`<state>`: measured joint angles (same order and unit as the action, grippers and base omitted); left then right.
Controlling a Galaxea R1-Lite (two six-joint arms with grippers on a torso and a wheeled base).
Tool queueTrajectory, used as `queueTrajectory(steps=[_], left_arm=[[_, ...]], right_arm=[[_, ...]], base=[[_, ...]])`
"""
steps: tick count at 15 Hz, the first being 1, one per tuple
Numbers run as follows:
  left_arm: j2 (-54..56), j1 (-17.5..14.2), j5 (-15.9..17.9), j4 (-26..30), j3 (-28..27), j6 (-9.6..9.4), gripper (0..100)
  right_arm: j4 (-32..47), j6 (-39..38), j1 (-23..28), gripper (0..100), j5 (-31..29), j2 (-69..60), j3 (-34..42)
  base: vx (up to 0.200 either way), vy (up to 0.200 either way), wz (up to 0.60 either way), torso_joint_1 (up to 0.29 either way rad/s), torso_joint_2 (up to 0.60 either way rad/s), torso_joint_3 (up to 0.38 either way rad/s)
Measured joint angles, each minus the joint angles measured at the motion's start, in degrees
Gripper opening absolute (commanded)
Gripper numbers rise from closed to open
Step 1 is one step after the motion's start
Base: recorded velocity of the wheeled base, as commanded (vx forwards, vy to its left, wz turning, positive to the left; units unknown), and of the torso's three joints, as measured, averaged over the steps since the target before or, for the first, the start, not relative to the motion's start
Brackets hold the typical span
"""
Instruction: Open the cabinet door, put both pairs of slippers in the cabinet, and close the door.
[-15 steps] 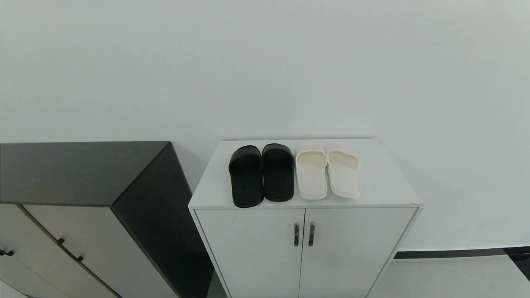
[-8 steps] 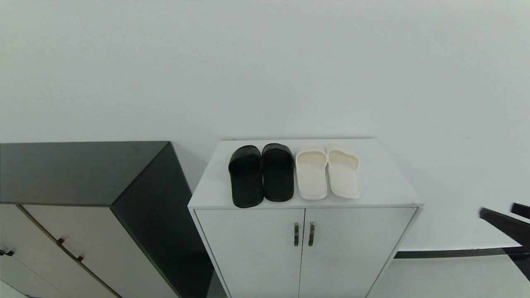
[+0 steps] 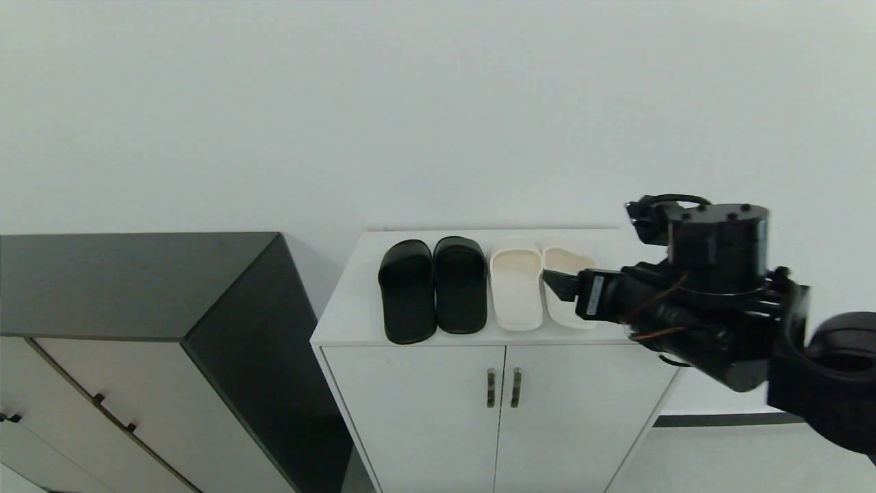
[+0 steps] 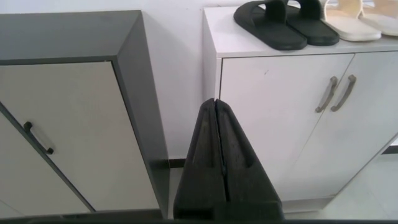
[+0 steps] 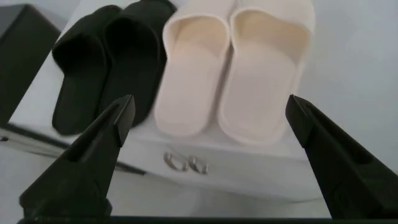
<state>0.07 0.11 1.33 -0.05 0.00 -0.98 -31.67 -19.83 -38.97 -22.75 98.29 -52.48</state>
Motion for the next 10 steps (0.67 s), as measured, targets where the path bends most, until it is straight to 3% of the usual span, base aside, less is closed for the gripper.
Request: queueTrajectory(steps=[5,10], left_arm=[[0.0,-0.01,0.0,-0.02,0.0,0.0,0],[0.0,-0.04,0.0,-0.02,0.0,0.27,0]], right_arm=[[-0.24,4.34,-0.72,100,-8.91,15.35,-15.6],[0.01,8.48,2.76,100,-11.57,25.73,-27.23]], base=[[0.0,0.0,0.0,0.0,0.0,0.0],[0.0,0.0,0.0,0.0,0.0,0.0]])
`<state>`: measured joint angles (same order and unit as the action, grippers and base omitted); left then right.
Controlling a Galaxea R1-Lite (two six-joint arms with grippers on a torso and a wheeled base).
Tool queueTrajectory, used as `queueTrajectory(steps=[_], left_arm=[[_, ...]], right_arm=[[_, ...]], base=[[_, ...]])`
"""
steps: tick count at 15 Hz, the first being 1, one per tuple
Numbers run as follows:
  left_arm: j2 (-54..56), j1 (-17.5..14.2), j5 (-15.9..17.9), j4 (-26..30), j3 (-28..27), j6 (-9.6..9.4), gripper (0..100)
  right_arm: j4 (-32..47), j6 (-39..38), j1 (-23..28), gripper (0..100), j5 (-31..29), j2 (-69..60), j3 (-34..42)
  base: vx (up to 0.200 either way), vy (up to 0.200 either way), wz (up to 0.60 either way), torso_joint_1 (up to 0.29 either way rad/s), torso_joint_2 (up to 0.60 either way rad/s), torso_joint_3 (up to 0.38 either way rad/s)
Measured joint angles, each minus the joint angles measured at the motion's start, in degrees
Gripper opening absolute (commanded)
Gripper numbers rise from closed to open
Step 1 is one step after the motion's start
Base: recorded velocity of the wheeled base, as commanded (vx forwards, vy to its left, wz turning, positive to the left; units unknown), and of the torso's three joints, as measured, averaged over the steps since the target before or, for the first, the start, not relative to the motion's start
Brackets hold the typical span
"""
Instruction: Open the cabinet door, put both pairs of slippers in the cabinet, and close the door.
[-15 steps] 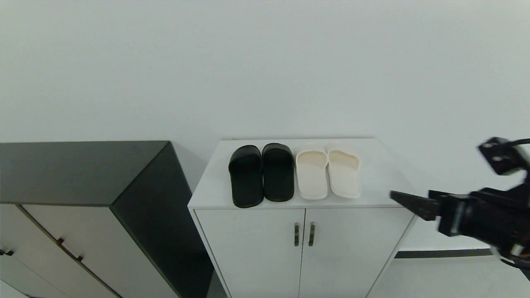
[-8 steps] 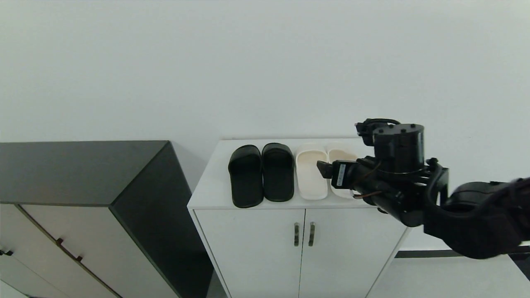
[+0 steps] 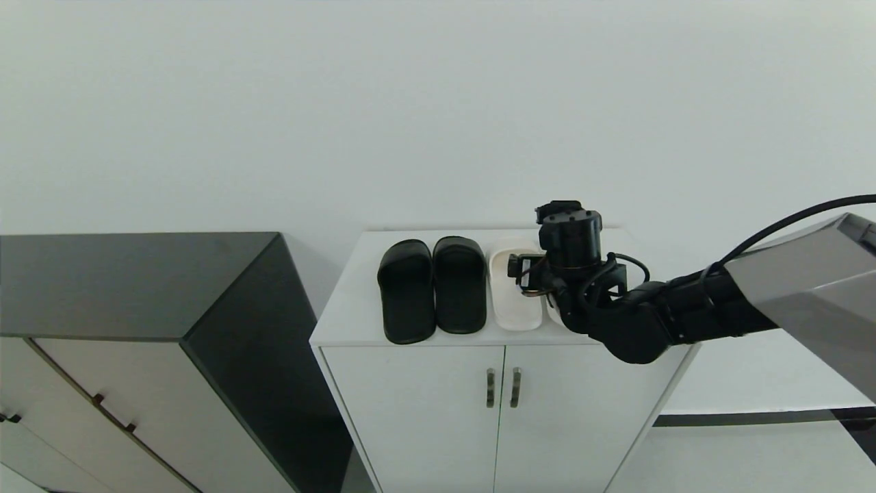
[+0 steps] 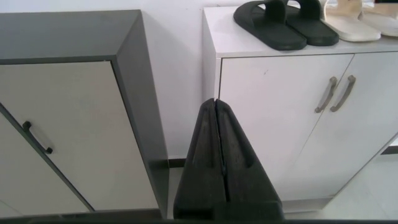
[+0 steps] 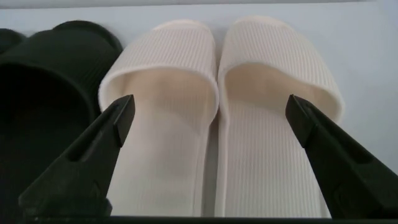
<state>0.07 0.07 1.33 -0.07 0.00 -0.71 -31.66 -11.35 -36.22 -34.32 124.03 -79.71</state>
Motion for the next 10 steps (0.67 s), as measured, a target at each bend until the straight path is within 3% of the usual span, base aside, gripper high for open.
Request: queueTrajectory(steps=[10], left_arm=[[0.0,0.02,0.0,0.0,0.0,0.52,0]], right_arm=[[2.22,2.35,4.13,100,-0.04,11.86,-16.62]], base=[[0.0,0.0,0.0,0.0,0.0,0.0]])
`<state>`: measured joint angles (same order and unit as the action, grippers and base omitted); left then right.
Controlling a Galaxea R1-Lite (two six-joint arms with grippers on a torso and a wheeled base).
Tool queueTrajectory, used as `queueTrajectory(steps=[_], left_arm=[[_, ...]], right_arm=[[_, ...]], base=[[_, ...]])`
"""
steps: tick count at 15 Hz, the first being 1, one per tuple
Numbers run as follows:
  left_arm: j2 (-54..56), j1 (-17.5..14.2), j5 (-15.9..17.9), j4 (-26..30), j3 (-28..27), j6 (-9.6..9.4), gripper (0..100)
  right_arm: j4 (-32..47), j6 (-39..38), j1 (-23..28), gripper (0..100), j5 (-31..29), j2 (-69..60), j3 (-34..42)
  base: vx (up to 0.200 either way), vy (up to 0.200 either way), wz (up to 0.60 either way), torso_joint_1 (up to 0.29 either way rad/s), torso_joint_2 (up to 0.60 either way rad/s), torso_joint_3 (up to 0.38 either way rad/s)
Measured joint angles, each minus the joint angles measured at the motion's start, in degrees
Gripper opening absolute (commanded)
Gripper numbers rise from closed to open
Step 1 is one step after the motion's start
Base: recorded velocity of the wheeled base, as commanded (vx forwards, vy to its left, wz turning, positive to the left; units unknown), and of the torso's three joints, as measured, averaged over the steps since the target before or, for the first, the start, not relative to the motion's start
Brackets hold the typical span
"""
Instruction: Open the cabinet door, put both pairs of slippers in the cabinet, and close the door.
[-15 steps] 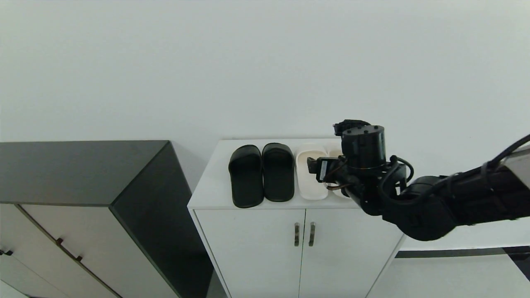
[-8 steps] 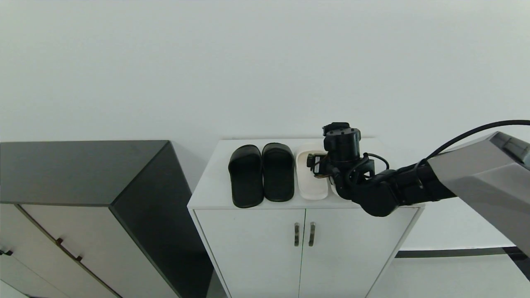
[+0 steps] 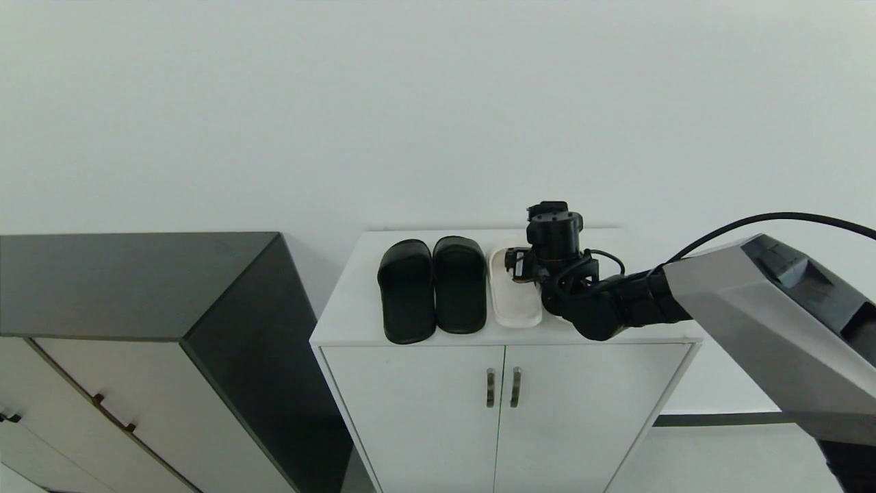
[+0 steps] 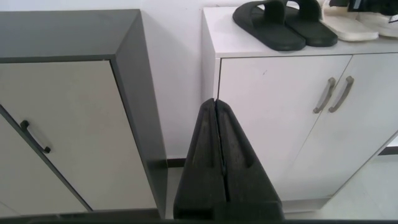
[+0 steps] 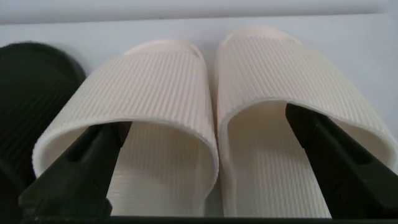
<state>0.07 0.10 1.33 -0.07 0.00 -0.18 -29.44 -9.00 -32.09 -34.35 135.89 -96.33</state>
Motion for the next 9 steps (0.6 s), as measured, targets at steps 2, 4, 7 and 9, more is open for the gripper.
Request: queueTrajectory(steps=[2,4,7,9], left_arm=[[0.0,0.0,0.0,0.0,0.0,0.16,0],[0.0,0.0,0.0,0.0,0.0,0.18,0],[0.0,-0.02,-0.02,0.0,0.0,0.21,0],[0.0,0.01,-0.07,-0.02,0.0,0.23,0]], right_arm=[[0.02,0.9,0.91,0,0.01,1.77,-3.04],[0.1,1.69,1.05,0,0.06,2.82,-4.63],[1.67,1.85,1.05,0,0.06,3.36,-5.05],[1.94,1.83,1.0,0,0.06,3.39,-5.16]], base=[[0.0,0.0,0.0,0.0,0.0,0.0],[0.0,0.0,0.0,0.0,0.0,0.0],[0.0,0.0,0.0,0.0,0.0,0.0],[0.0,0.0,0.0,0.0,0.0,0.0]])
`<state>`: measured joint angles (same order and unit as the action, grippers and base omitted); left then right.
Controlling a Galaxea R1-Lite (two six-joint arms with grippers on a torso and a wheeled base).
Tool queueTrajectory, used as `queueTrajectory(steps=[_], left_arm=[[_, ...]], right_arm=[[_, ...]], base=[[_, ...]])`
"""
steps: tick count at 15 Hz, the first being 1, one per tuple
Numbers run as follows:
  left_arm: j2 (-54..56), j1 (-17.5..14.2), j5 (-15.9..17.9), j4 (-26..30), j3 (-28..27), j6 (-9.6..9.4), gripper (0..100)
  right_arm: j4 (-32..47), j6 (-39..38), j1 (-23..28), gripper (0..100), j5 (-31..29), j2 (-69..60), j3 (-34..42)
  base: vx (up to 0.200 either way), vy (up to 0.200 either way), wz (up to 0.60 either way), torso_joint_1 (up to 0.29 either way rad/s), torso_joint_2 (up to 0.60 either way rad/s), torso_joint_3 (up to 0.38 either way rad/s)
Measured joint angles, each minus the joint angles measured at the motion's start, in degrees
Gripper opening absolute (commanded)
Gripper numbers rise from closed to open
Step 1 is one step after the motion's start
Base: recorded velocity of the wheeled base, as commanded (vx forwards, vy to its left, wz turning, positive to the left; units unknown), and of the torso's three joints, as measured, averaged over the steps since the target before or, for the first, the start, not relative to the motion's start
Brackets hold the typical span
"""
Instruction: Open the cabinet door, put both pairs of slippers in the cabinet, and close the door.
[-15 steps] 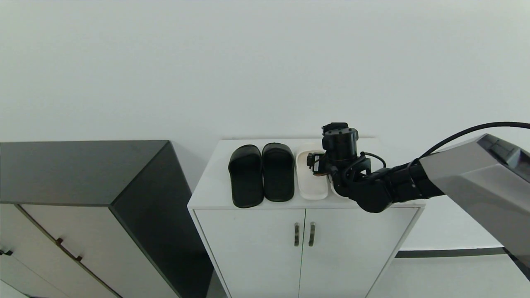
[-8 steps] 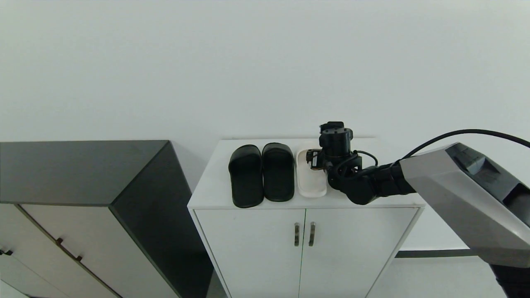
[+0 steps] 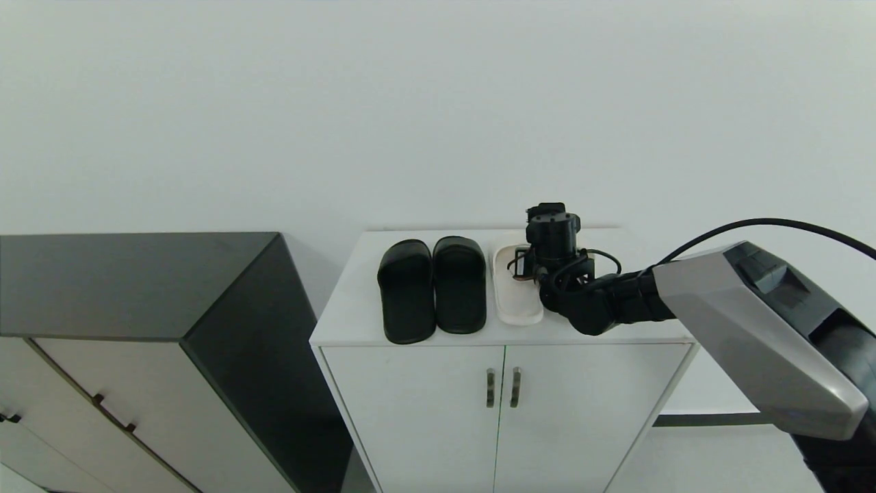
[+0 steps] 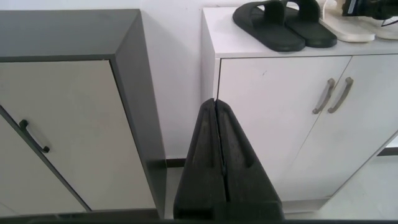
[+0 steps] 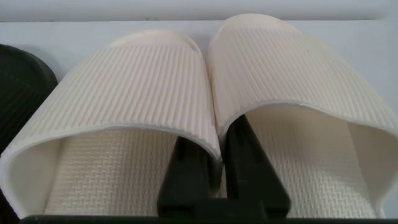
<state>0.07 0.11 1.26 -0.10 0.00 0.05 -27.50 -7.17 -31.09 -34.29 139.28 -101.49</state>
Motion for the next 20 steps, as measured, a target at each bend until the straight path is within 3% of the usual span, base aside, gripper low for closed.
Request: queueTrajectory(steps=[6,11,14,20], left_arm=[[0.0,-0.04,-0.02,-0.01,0.0,0.02,0],[0.0,-0.01,-0.04,-0.01,0.0,0.05,0],[0.0,-0.04,-0.04,0.0,0.0,0.02,0],[0.0,-0.04,-0.04,-0.01,0.0,-0.05,0]], right_arm=[[0.35,0.02,-0.85,0,0.35,-2.76,1.32],[2.16,0.06,-2.47,0,2.93,-11.56,8.08],[2.0,0.0,-3.63,0,8.4,-18.55,17.75],[1.69,-0.05,-6.29,0,25.43,-38.12,43.25]], base=[[0.0,0.0,0.0,0.0,0.0,0.0],[0.0,0.0,0.0,0.0,0.0,0.0],[0.0,0.0,0.0,0.0,0.0,0.0],[0.0,0.0,0.0,0.0,0.0,0.0]])
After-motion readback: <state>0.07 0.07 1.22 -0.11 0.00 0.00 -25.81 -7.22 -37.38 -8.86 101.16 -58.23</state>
